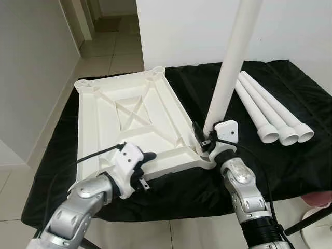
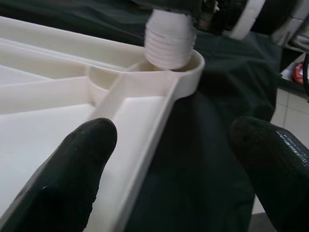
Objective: Building children table
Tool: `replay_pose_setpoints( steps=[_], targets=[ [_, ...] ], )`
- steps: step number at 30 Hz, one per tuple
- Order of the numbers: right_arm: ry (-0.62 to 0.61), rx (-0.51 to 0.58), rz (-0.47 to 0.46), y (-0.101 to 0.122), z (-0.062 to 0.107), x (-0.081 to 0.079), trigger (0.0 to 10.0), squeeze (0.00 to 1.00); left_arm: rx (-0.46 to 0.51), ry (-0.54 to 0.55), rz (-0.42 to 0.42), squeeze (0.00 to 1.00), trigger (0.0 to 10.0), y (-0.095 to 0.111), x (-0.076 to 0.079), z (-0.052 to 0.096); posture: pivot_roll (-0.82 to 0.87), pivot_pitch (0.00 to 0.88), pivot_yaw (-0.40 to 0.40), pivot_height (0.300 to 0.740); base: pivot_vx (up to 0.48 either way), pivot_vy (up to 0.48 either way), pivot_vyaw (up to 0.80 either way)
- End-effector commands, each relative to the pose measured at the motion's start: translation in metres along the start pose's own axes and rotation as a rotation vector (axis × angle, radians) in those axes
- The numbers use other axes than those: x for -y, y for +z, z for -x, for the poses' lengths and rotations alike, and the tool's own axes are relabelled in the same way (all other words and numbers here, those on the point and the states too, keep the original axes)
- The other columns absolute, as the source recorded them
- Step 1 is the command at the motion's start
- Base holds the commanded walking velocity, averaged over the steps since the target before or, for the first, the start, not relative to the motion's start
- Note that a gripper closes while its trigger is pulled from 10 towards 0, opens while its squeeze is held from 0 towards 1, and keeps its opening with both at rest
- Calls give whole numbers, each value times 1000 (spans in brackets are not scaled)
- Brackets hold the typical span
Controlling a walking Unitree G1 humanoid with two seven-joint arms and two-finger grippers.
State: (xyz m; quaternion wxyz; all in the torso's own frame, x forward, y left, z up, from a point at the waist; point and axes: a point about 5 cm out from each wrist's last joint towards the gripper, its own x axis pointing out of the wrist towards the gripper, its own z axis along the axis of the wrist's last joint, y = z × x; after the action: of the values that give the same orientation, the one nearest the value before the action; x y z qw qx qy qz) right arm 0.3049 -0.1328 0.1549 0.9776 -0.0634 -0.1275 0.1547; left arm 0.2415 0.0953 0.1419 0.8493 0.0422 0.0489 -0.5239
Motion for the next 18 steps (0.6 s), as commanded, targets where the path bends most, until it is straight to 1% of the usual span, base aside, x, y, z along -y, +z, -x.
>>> replay_pose_setpoints(
  steps=[1, 3, 4, 6, 10, 13, 18],
  targets=[
    [29, -51, -3, -11, 6, -5, 10000, 0, -12, 71, -1, 0, 10000, 1, 0, -2, -36, 18, 62, 740, 0, 0, 0],
    [39, -54, 6, -12, 8, -5, 10000, 0, -5, 70, 9, 0, 10000, 3, 1, -3, -38, 15, 61, 740, 0, 0, 0],
    [56, -57, 23, -14, 13, -4, 10000, 0, 9, 56, 38, 0, 10000, 6, 2, -5, -38, 15, 61, 740, 0, 0, 0],
    [71, -59, 38, -16, 16, -4, 10000, 0, 18, 52, 64, 0, 10000, 8, 2, -6, -44, 7, 65, 740, 0, 0, 0],
    [84, -62, 45, -17, 18, -5, 10000, 0, 18, 51, 54, 0, 10000, 8, 2, -7, -45, 5, 67, 740, 0, 0, 0],
    [118, -70, 59, -20, 20, -8, 10000, 0, 23, 47, 36, 0, 10000, 9, 2, -9, -47, 2, 68, 740, 0, 0, 0],
    [140, -96, 40, -28, 20, -8, 10000, 0, 25, 64, 13, 0, 10000, 10, -2, -13, -51, 3, 76, 740, 0, 0, 0]
  ],
)
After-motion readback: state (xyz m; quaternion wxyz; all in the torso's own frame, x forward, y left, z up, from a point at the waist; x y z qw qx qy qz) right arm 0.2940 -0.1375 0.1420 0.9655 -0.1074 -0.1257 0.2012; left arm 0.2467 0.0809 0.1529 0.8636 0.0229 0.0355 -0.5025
